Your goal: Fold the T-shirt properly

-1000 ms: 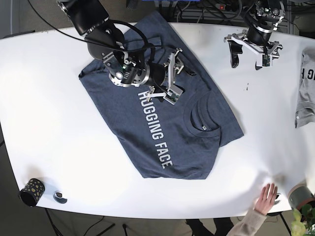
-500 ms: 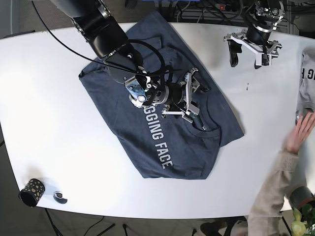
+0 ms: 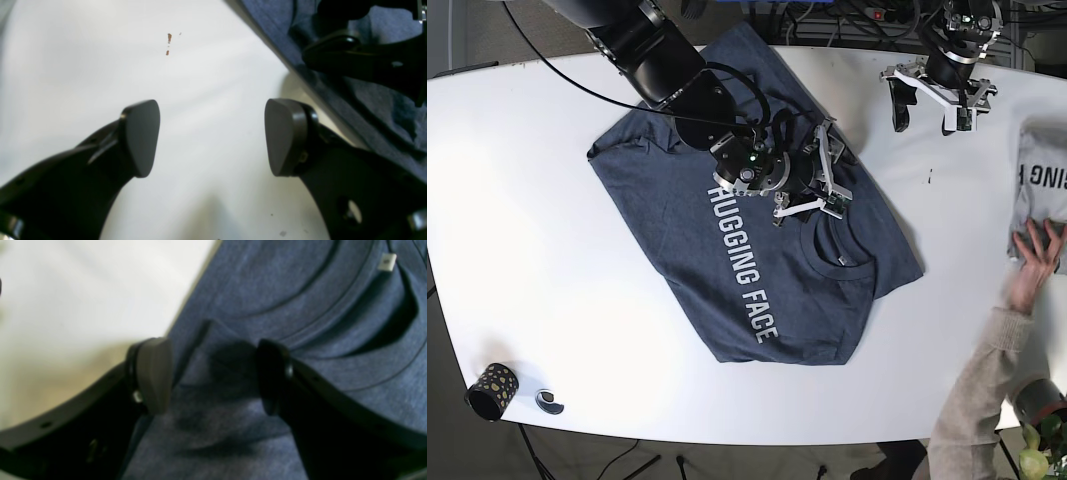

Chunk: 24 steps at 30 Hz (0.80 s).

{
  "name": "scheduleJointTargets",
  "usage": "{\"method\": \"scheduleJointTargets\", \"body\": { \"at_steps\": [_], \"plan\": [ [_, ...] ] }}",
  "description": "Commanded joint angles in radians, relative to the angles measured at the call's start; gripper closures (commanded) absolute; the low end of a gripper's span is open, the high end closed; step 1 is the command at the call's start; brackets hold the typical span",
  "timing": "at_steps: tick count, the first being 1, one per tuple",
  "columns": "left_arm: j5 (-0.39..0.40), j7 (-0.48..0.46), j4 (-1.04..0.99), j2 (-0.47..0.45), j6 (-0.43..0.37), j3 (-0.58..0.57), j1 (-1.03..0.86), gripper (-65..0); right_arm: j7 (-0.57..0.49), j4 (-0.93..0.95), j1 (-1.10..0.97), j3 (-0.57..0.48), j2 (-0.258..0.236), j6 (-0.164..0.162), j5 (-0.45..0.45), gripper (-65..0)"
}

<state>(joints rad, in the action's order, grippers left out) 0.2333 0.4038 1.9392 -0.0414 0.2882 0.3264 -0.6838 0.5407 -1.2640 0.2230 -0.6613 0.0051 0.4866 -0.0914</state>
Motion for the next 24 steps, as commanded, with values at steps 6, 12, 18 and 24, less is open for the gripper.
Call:
{"method": "scheduleJointTargets", "body": {
  "at_steps": [6, 12, 18, 24],
  "plan": [
    [0.008, -0.021, 0.015, -0.004, 0.003, 0.003, -0.006, -45.8, -0.046, -0.015, 0.011, 0.002, 0.011, -0.002, -0.009, -15.7],
    [0.008, -0.021, 0.015, -0.004, 0.003, 0.003, -0.006, -45.8, -0.046, -0.015, 0.011, 0.002, 0.011, -0.002, -0.008, -5.4],
    [0.008, -0.021, 0.015, -0.005, 0.003, 0.003, -0.006, -45.8, -0.046, -0.042, 0.002, 0.041, 0.011, -0.002, -0.008, 0.0],
    [0.008, -0.021, 0.013, -0.005, 0.003, 0.003, -0.006, -45.8, -0.038, -0.187, -0.043, 0.139, 0.011, 0.001, -0.009, 0.0]
  ]
}}
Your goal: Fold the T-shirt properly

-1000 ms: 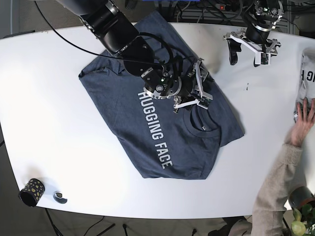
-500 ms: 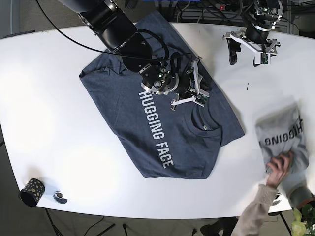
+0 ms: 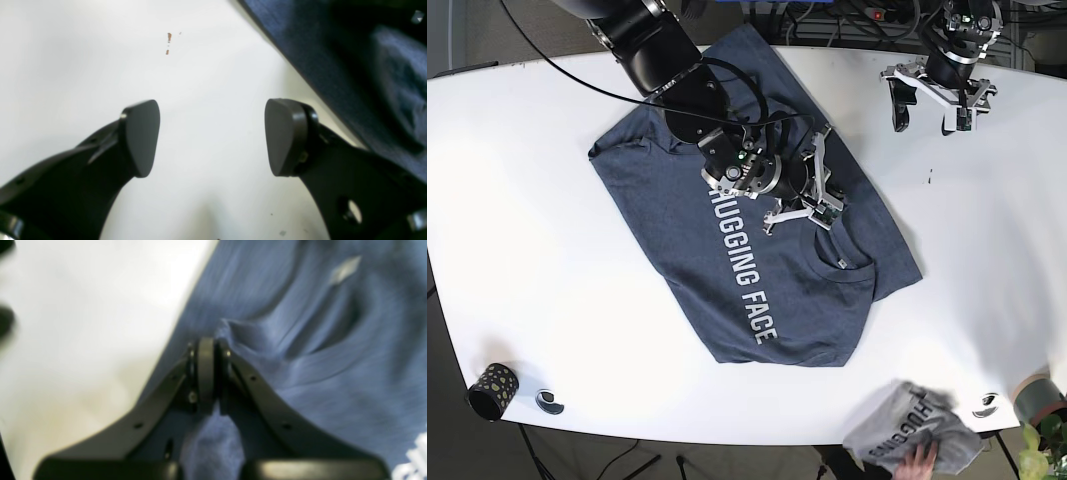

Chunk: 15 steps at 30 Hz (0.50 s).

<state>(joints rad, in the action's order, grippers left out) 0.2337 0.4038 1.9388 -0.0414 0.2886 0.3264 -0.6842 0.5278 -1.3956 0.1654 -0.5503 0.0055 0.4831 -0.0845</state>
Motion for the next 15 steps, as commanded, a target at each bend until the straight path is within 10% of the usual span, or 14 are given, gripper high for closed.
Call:
{"method": "scheduleJointTargets", "body": {
  "at_steps": [1, 10, 15],
  "plan": [
    [0.008, -0.021, 0.014, -0.005, 0.002, 0.003, -0.006, -45.8, -0.022, -0.074, 0.009, 0.045, 0.011, 0.006, -0.016, 0.0],
    [0.008, -0.021, 0.014, -0.005, 0.002, -0.013, 0.002, -45.8, 0.079, -0.282, -0.002, 0.186, 0.009, 0.010, -0.018, 0.0],
    [0.008, -0.003, 0.014, -0.012, 0.002, -0.051, 0.034, -45.8, 0.087, -0.337, 0.006, 0.356, 0.009, 0.081, -0.018, 0.0]
  ]
}}
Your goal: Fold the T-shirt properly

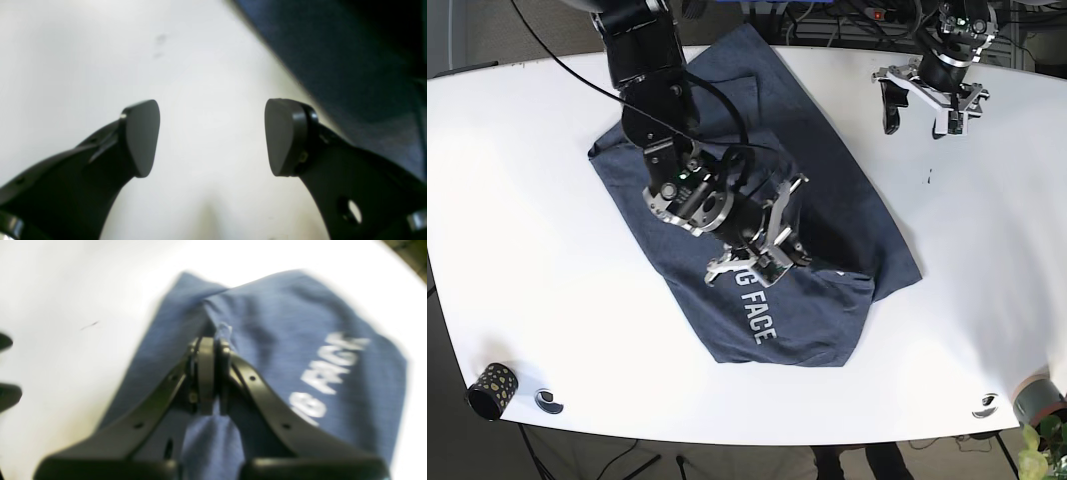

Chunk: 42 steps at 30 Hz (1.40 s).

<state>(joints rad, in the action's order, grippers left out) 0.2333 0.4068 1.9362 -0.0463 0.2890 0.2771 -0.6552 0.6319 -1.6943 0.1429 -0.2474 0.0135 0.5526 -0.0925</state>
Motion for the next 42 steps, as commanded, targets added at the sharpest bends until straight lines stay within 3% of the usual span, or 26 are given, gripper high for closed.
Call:
{"method": "scheduleJointTargets", "body": {
  "at_steps": [1, 5, 8, 13, 18, 21, 28, 33, 42],
  "plan": [
    [0.008, 0.017, 0.016, -0.007, 0.002, -0.003, 0.013, -45.8, -0.004, -0.049, 0.033, 0.090, 0.001, 0.028, -0.010, 0.0],
    [0.008, 0.074, 0.018, -0.002, 0.000, 0.000, 0.054, -45.8, 0.062, -0.082, 0.093, 0.222, 0.001, 0.080, -0.010, 0.0],
    [0.008, 0.079, 0.018, 0.000, -0.001, 0.001, 0.088, -45.8, 0.113, -0.088, 0.145, 0.333, -0.001, 0.145, -0.006, 0.0],
    [0.008, 0.100, 0.018, 0.001, -0.003, 0.001, 0.170, -45.8, 0.177, -0.088, 0.215, 0.441, -0.063, 0.146, -0.008, 0.0],
    [0.008, 0.249, 0.015, 0.001, -0.003, 0.032, 0.315, -45.8, 0.197, -0.086, 0.271, 0.492, -0.137, 0.146, -0.008, 0.0],
    [0.008, 0.286, -0.007, 0.003, -0.003, 0.032, 0.380, -45.8, 0.197, -0.082, 0.289, 0.514, -0.172, 0.146, -0.008, 0.0],
    [0.015, 0.294, -0.137, 0.003, -0.001, 0.027, 0.507, -45.8, 0.193, -0.057, 0.291, 0.553, -0.234, 0.146, -0.010, 0.0],
    [0.015, 0.289, -0.179, 0.018, -0.001, -0.086, 0.538, -45.8, 0.190, -0.033, 0.283, 0.564, -0.280, 0.146, -0.008, 0.0],
    [0.010, 0.286, -0.361, 0.073, 0.000, -0.264, 0.622, -45.8, 0.190, 0.001, 0.280, 0.632, -0.283, 0.146, -0.010, 0.0]
  ]
}}
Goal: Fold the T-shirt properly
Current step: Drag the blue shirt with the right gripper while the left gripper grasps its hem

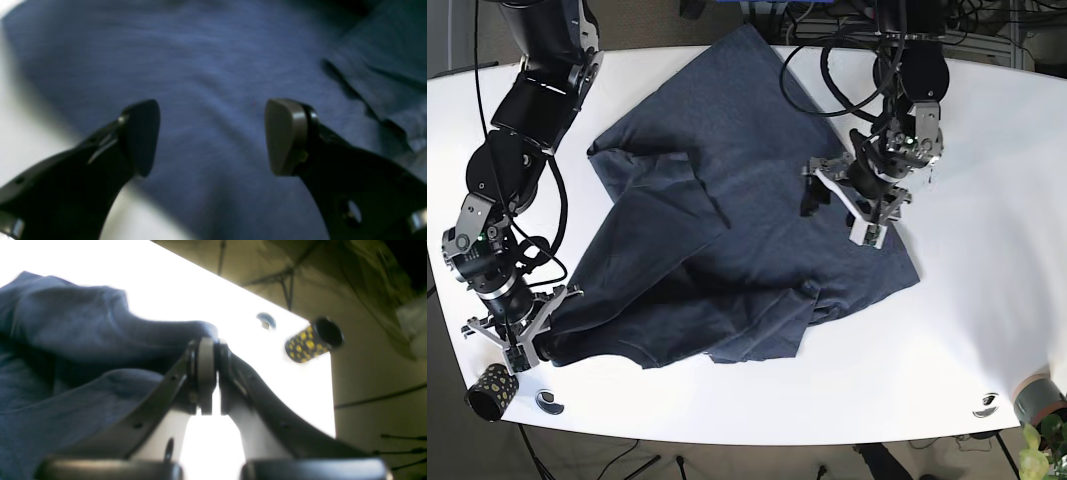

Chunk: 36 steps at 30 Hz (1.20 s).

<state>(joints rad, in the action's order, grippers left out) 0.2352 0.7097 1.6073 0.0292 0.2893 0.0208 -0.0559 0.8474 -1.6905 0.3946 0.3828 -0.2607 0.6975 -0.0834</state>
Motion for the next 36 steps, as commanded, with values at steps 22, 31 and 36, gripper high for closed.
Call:
{"method": "scheduleJointTargets", "body": {
  "at_steps": [22, 31, 36],
  "plan": [
    [0.013, -0.088, -0.414, -0.268, 0.000, -0.014, 0.232, -46.3, -0.027, 0.140, 0.114, 0.075, -0.073, 0.001, -0.011, 0.0],
    [0.014, -0.089, -0.496, -0.386, 0.003, -0.014, 0.403, -46.4, -0.027, 0.217, 0.106, 0.166, -0.071, 0.001, -0.017, 0.0],
    [0.014, -0.081, -0.485, -0.391, 0.003, -0.017, 0.466, -46.5, -0.027, 0.218, 0.028, 0.190, -0.053, 0.001, -0.017, -6.0]
  ]
}}
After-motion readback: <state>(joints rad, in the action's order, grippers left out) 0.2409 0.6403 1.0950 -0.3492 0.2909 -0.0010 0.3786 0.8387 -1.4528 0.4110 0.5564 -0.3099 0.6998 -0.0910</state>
